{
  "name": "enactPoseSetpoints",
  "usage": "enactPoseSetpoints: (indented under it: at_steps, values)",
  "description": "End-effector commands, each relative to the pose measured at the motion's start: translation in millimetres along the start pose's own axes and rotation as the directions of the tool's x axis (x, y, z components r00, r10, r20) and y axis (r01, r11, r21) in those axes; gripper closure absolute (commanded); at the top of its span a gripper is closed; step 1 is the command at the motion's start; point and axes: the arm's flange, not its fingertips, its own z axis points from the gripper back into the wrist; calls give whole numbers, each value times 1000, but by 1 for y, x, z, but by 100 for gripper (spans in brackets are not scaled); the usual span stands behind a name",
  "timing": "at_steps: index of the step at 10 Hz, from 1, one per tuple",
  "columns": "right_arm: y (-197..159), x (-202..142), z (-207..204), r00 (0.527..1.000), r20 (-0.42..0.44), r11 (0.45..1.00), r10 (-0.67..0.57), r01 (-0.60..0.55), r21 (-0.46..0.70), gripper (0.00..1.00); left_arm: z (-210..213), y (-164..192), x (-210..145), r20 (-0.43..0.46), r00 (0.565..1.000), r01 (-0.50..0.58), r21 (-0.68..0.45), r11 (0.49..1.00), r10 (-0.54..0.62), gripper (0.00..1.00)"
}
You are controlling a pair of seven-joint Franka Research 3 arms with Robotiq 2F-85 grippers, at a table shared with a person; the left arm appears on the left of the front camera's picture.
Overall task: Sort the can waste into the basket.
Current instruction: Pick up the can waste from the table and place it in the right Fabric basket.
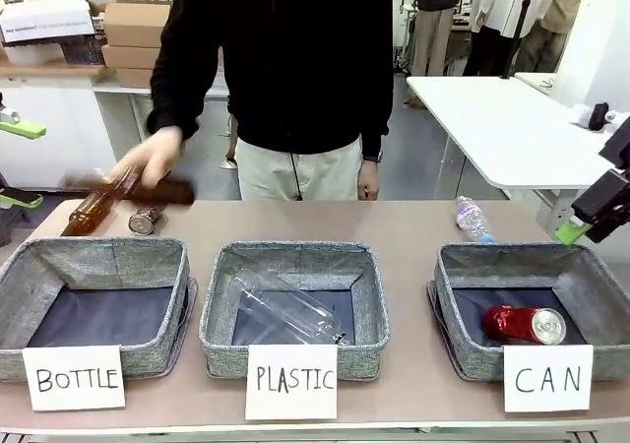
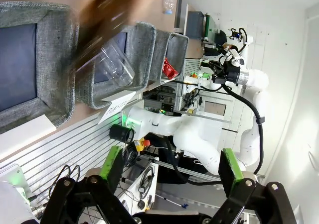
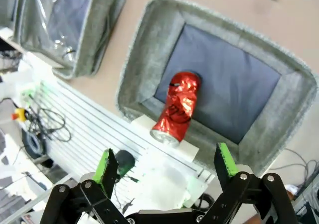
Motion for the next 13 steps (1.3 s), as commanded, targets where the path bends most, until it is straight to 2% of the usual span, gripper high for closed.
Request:
enactPoseSetpoints:
  at_steps: [1, 3, 4, 5, 6, 7, 8, 9, 13]
  values:
    - [3, 3, -2, 1000, 30, 1000, -5, 5, 6, 0, -1, -3, -1, 0, 1000, 15, -21, 1000, -15, 0]
    - [3, 9, 1, 994, 103, 995, -32, 22, 92, 0, -1, -3, -1, 0, 1000, 15, -21, 1000, -15, 0]
    - [11, 24, 19, 890, 291, 904, -350, 241, 352, 0, -1, -3, -1, 0, 1000, 15, -21, 1000, -15, 0]
    - [17, 29, 37, 806, 269, 710, -528, 244, 661, 0, -1, -3, -1, 0, 1000, 15, -21, 1000, -15, 0]
    - [20, 30, 47, 810, 220, 577, -543, 169, 799, 0, -1, -3, -1, 0, 1000, 15, -21, 1000, -15, 0]
    - [19, 34, 49, 826, 247, 526, -506, 69, 847, 0, -1, -3, -1, 0, 1000, 15, -21, 1000, -15, 0]
    - [13, 47, 45, 830, 173, 473, -530, 120, 873, 0, -1, -3, -1, 0, 1000, 15, -21, 1000, -15, 0]
    - [22, 28, 50, 921, 186, 810, -342, 189, 556, 0, -1, -3, -1, 0, 1000, 15, -21, 1000, -15, 0]
    - [22, 28, 50, 921, 186, 810, -342, 189, 556, 0, -1, -3, -1, 0, 1000, 15, -21, 1000, -15, 0]
